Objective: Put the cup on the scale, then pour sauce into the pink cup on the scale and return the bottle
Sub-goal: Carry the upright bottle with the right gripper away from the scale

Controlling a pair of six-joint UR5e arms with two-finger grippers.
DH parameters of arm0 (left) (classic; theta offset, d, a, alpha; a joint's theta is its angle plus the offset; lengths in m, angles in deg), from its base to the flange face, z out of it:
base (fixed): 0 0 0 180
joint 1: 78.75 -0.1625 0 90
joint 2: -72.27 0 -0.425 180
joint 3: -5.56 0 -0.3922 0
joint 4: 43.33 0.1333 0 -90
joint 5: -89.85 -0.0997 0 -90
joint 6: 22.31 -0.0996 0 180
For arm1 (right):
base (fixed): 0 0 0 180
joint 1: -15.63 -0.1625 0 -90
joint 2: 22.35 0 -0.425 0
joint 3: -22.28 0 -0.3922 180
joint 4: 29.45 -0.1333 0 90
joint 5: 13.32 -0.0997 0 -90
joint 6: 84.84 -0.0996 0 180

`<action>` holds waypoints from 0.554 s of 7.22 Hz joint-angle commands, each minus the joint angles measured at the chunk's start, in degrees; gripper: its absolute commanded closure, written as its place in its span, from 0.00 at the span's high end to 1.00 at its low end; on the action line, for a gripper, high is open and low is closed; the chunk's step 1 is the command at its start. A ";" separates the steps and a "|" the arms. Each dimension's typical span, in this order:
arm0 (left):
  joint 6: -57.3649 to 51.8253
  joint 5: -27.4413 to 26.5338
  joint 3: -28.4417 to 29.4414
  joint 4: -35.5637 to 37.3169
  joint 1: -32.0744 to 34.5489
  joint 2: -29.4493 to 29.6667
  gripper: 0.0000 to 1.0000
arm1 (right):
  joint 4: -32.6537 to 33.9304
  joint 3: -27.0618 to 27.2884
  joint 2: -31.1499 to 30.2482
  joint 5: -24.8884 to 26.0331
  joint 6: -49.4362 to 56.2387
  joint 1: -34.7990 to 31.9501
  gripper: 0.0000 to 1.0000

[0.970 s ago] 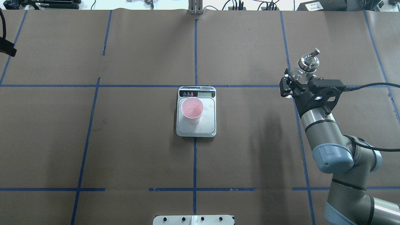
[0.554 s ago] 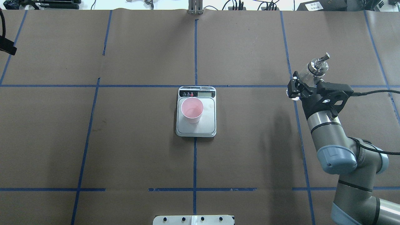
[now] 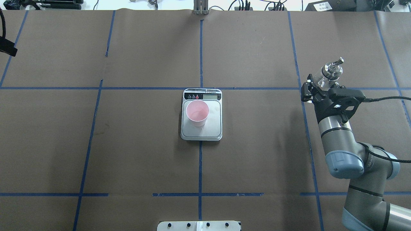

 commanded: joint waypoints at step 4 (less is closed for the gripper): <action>0.00 0.00 0.00 -0.09 -0.09 0.06 1.00 | 0.18 -2.05 0.34 -0.11 -0.18 2.34 0.00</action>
